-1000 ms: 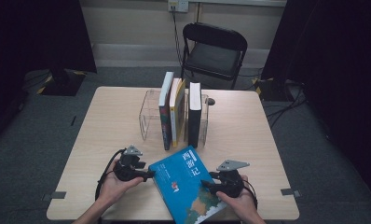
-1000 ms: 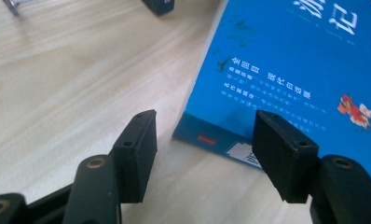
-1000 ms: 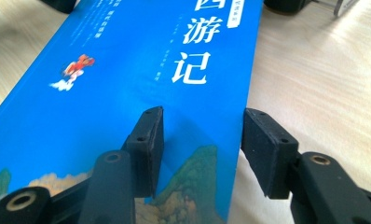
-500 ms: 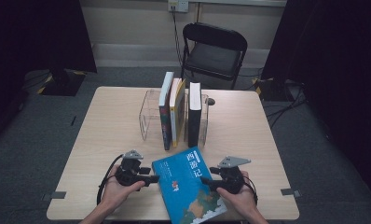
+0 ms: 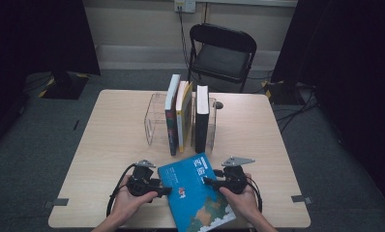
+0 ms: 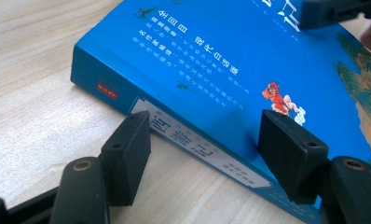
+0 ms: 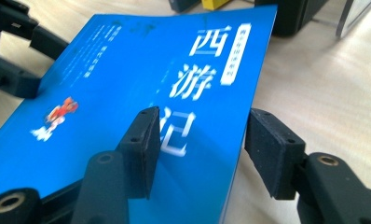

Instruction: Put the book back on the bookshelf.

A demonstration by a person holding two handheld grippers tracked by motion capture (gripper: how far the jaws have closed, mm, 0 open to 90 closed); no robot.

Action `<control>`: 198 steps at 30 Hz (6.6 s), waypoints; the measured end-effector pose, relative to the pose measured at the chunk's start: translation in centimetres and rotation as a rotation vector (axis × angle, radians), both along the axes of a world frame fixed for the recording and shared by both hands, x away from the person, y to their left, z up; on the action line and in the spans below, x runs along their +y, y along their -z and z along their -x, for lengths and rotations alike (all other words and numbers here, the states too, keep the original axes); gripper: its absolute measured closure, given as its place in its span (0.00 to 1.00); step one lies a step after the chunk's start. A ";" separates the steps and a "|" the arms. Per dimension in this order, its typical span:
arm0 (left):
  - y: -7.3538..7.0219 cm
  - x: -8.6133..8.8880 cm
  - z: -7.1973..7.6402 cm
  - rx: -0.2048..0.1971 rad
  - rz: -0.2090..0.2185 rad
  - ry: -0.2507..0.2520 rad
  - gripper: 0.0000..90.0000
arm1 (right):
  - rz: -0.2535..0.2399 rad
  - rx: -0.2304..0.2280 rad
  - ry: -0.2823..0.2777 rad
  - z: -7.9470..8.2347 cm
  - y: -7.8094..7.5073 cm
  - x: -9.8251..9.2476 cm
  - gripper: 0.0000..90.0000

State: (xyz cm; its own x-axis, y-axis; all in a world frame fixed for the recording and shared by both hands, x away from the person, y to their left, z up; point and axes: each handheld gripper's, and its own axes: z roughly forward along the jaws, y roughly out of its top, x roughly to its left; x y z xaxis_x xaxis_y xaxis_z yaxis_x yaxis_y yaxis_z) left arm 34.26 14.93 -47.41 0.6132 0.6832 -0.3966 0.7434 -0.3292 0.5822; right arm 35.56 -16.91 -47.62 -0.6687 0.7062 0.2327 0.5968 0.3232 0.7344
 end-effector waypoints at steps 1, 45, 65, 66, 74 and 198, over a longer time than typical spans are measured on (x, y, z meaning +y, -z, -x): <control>0.0 0.0 -0.1 0.001 0.002 -0.006 0.38 | -0.001 0.003 0.000 0.2 0.0 -0.1 0.51; 0.4 0.8 -0.6 0.040 0.061 0.031 0.46 | -0.084 0.037 0.145 1.3 0.8 0.4 0.39; 0.5 0.8 -0.7 0.029 0.055 0.029 0.40 | -0.156 0.111 0.210 2.4 -0.2 0.1 0.61; 0.5 0.8 -0.7 0.028 0.055 0.030 0.40 | -0.175 0.117 0.219 2.6 -0.3 0.1 0.61; 0.6 0.8 -0.7 0.027 0.056 0.027 0.39 | -0.221 0.157 0.216 2.7 -0.4 -0.4 0.61; -3.9 3.8 -1.3 -0.113 0.535 0.084 0.33 | -0.488 -0.215 -0.229 3.0 -10.4 5.2 0.87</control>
State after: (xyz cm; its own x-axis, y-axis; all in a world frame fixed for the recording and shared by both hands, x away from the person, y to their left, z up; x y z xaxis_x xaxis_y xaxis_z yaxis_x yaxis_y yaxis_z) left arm 35.58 18.68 -43.54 0.7157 0.3519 -0.6032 0.6503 -0.0210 0.7594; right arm 32.51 -11.75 -37.17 -0.8600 0.3830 0.3373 0.3728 0.0200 0.9277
